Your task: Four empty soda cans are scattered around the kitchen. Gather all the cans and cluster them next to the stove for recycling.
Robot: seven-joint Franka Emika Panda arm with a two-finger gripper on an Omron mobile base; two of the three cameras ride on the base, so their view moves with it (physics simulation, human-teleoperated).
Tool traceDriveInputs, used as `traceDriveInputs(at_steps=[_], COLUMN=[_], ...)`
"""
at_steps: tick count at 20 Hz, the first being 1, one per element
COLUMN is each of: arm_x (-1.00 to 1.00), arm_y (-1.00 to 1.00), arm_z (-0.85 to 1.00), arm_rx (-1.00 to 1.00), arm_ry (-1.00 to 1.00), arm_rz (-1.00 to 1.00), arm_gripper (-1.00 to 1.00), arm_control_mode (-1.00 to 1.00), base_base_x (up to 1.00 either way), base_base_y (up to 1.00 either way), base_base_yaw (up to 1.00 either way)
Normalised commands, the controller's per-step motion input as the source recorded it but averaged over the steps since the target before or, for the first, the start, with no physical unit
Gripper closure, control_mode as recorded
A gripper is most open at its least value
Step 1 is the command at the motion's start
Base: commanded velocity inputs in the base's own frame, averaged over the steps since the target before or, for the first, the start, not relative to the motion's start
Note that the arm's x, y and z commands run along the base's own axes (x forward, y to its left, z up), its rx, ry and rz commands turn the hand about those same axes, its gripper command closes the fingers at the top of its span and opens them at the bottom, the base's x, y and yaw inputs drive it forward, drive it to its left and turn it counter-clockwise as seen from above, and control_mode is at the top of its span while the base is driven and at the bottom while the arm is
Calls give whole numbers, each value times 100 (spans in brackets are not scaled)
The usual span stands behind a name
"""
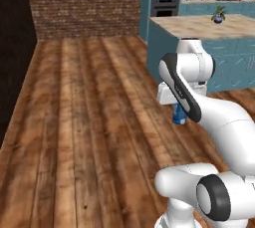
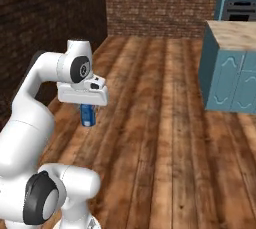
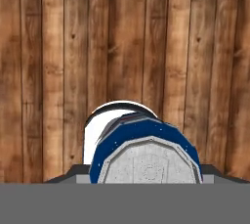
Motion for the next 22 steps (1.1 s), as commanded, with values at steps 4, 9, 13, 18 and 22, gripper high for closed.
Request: traceDriveInputs(at_steps=[4,9,13,18,22], arm_x=[0,0,0,0,0], arm_y=[0,0,0,0,0], arm_z=[0,0,0,0,0], arm_rx=[0,0,0,0,0], arm_ry=[0,0,0,0,0], arm_rz=[0,0,0,0,0], arm_gripper=[100,100,100,100,100], arm_control_mode=[100,100,100,100,100], base_base_x=[100,100,100,100,100], base_base_y=[97,31,4,0,0], base_base_yaw=[0,0,0,0,0])
